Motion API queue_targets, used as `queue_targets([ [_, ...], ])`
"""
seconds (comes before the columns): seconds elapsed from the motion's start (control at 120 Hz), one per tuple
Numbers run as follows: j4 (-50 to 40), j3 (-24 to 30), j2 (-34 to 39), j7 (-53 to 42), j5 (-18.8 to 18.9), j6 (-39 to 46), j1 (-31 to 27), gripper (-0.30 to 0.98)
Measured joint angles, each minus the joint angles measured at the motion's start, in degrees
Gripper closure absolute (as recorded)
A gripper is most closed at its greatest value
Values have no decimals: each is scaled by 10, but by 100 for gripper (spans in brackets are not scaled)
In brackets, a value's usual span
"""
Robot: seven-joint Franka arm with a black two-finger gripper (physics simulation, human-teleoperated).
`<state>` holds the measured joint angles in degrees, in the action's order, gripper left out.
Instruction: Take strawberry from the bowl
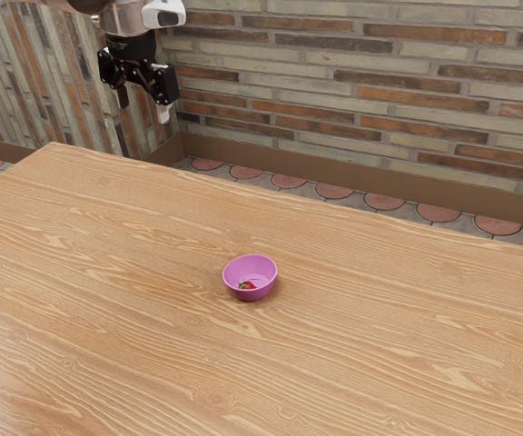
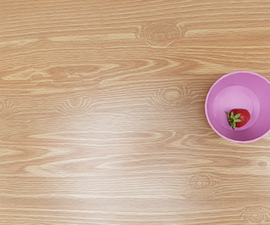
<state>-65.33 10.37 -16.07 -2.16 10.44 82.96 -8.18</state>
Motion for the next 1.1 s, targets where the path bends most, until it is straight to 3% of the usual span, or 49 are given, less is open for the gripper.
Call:
queue_targets([
  [0.258, -3, -14, 1, 2, -39, 0, -23, 0],
  [0.342, -8, 21, 10, -6, -52, 6, -25, 2],
  [0.408, -75, 33, 17, -31, -68, 50, -23, 5],
  [0.483, -153, 36, -15, -76, -114, 131, -25, 8],
  [0.575, -174, 20, -70, -126, -146, 199, -27, 9],
  [0.692, -183, 15, -119, -182, -161, 261, -38, 11],
  [0.942, -231, 17, -134, -274, -163, 348, -12, 20],
  [1.1, -243, 18, -139, -287, -81, 394, 30, 25],
])
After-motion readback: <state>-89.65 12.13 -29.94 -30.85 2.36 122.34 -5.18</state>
